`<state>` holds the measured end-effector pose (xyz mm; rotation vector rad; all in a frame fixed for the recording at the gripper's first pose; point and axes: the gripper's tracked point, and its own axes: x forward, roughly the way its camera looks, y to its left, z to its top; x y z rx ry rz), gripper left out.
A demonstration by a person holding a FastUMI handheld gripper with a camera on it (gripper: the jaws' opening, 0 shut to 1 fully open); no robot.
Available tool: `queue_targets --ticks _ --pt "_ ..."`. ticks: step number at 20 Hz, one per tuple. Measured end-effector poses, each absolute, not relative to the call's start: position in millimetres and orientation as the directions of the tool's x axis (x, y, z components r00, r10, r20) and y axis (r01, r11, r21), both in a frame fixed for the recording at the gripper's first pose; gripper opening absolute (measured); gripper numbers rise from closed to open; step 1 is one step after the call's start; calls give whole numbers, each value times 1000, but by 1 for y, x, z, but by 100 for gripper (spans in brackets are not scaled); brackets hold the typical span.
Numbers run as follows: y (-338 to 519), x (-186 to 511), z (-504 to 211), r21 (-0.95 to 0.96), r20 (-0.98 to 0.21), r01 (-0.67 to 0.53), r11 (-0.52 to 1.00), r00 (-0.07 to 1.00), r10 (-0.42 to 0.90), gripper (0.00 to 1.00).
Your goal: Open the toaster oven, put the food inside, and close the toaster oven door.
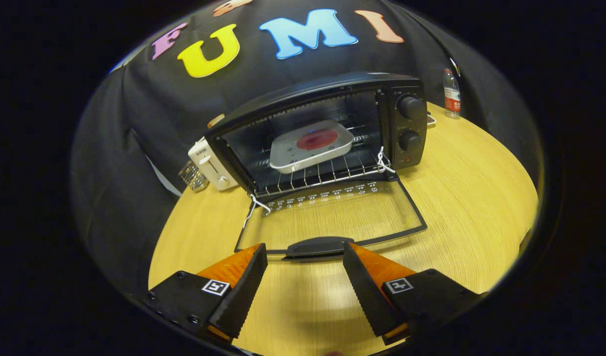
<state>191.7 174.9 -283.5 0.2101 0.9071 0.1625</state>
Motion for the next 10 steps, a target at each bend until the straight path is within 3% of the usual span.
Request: queue_targets --ticks 10 --pt "151 180 -329 72 -864 -93 993 491 109 98"
